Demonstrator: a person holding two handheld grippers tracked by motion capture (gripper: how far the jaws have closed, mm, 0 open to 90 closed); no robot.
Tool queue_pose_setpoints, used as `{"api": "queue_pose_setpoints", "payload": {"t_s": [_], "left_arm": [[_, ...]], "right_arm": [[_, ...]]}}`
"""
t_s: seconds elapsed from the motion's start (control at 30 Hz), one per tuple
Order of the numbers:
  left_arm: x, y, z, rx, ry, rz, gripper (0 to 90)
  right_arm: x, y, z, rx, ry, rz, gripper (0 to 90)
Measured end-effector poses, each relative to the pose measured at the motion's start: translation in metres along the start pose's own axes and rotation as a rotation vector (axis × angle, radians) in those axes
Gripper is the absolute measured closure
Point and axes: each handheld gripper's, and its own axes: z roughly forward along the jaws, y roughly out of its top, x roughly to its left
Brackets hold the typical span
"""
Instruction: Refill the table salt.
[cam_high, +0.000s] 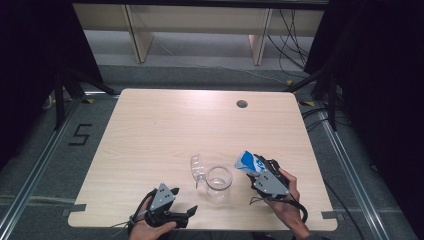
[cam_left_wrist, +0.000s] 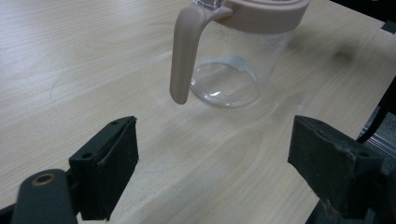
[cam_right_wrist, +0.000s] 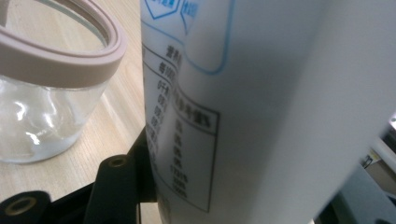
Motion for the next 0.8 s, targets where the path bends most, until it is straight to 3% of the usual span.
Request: {"api": "queue_pose_setpoints", "payload": {"t_s": [0.07, 0.17, 0.27, 0.33, 0.4, 0.47, 0.6, 0.7, 0.8], "left_arm": [[-0.0007, 0.0001, -0.0006, 0.003, 0.013, 0.002, 15.4], [-0.0007, 0.0001, -0.0007, 0.003, 0.013, 0.002, 15.3], [-0.0003, 0.0, -0.0006, 0.002, 0.012, 0.002, 15.4], [0.0, -0.0001, -0.0001, 0.0, 0.005, 0.002, 15.4], [-0.001, 0.0, -0.0001, -0.002, 0.014, -0.004, 15.4], [-0.0004, 0.0002, -0.0002, -0.002, 0.019, 0.013, 15.4], [-0.0005, -0.0002, -0.0004, 0.003, 0.018, 0.005, 15.4], [-0.0003, -0.0002, -0.0004, 0.004, 0.019, 0.004, 15.4], [-0.0002, -0.0002, -0.0003, 0.003, 0.02, 0.003, 15.3]], "right_arm": [[0.0013, 0.001, -0.0011, 0.0, -0.004, -0.022, 45.9], [0.0029, 0.0016, -0.0023, 0.001, -0.004, -0.012, 46.0], [0.0026, 0.0026, -0.0025, 0.002, -0.011, -0.051, 46.0], [0.0045, 0.0029, -0.0028, 0.002, -0.008, -0.041, 46.0], [0.005, 0.0032, -0.0023, 0.014, -0.015, -0.077, 46.0], [0.0075, 0.0035, -0.002, 0.025, -0.005, -0.067, 46.1], [0.0068, 0.0054, -0.0018, 0.013, -0.018, -0.111, 46.2], [0.0072, 0.006, -0.0025, 0.022, -0.003, -0.1, 46.1], [0.0077, 0.0063, -0.0032, 0.017, -0.035, -0.125, 46.1]]}}
